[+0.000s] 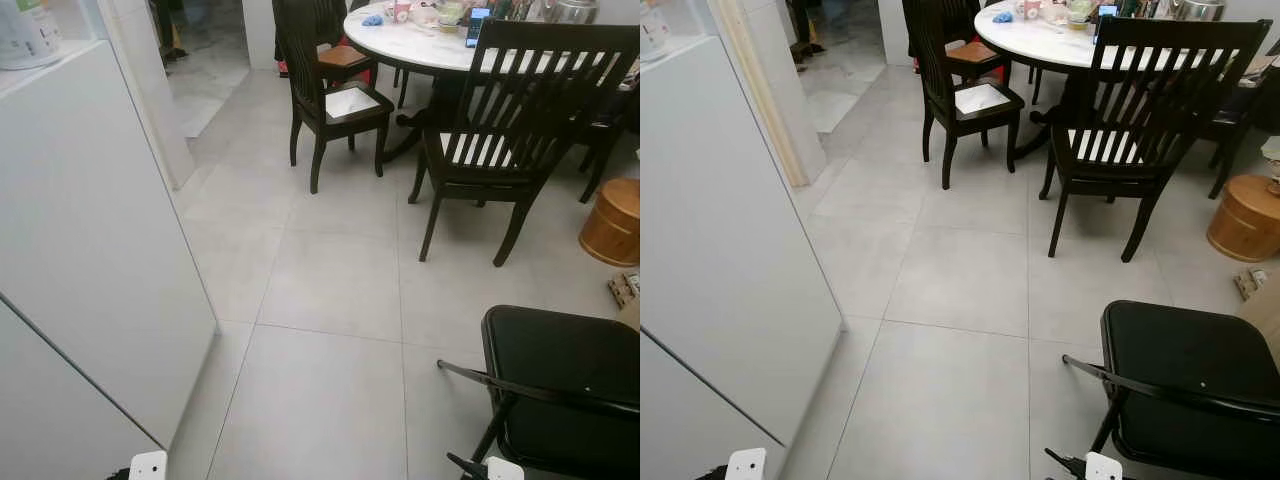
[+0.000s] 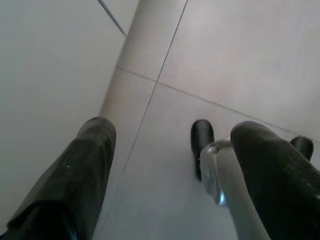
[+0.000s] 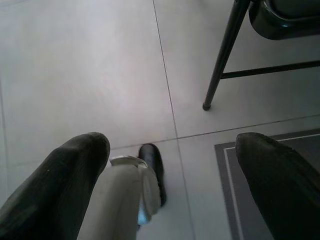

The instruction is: Restocking fridge

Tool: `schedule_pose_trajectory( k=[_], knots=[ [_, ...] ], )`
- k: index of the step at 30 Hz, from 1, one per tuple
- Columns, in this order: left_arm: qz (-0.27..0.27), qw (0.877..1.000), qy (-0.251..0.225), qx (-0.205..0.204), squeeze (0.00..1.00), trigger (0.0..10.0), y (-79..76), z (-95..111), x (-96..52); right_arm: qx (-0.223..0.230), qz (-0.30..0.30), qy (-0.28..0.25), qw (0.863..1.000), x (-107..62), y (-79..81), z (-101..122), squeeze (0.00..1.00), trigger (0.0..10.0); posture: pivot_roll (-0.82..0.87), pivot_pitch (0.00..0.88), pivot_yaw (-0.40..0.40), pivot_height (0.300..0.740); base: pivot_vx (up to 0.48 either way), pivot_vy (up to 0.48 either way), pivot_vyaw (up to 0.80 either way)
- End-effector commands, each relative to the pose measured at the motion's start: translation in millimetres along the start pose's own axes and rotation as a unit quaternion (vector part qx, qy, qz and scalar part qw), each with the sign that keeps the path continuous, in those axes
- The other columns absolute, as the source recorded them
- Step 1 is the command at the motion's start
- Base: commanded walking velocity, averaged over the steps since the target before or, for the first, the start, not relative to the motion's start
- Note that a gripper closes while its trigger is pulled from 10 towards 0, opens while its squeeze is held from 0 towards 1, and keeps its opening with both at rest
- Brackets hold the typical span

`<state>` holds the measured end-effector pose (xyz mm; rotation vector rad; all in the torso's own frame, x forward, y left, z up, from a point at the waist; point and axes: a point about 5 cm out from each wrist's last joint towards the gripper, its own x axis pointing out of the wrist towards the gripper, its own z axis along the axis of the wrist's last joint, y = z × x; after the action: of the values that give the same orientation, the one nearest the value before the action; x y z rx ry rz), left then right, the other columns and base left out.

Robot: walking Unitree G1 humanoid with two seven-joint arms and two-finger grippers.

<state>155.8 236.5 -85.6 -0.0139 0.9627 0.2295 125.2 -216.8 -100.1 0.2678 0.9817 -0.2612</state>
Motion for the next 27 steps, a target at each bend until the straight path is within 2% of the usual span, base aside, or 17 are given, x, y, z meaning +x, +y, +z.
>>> schedule_pose_trajectory(
  k=[1,8,12,16,19,27],
  knots=[
    [0.013,1.000,0.008,0.000,0.00,10.0,6.7,-5,-1.4,-0.018,0.001,0.005,1.000,-0.4,-2.8,0,0.00,10.0,-0.14,0.000,0.014,0.740,0.000,0.000,0.80],
    [0.022,1.000,0.015,-0.015,0.00,10.0,5.0,-11,-2.2,-0.019,-0.003,0.011,1.000,-0.1,-4.8,1,0.00,10.0,-0.12,0.000,0.002,0.740,0.000,0.000,0.80],
    [0.012,1.000,0.018,-0.009,0.00,10.0,-3.4,-14,-2.4,-0.024,-0.001,0.014,1.000,0.7,-2.2,2,0.00,10.0,-0.12,0.000,-0.001,0.740,0.000,0.000,0.80],
    [0.016,1.000,0.015,-0.019,0.00,10.0,-1.0,-12,-2.0,-0.026,0.004,0.015,1.000,0.4,-2.9,1,0.00,10.0,-0.11,0.000,-0.012,0.740,0.000,0.000,0.80],
    [0.018,1.000,0.011,-0.023,0.00,10.0,-1.1,-10,-1.7,-0.030,0.000,0.026,0.999,-2.8,-12.2,-5,0.00,10.0,-0.11,0.000,-0.015,0.740,0.000,0.000,0.80],
    [0.019,1.000,0.012,-0.020,0.00,10.0,0.3,-10,-1.7,-0.031,-0.002,0.034,0.999,-5.8,-19.9,-10,0.00,10.0,-0.11,0.000,-0.011,0.740,0.000,0.000,0.80]
  ],
)
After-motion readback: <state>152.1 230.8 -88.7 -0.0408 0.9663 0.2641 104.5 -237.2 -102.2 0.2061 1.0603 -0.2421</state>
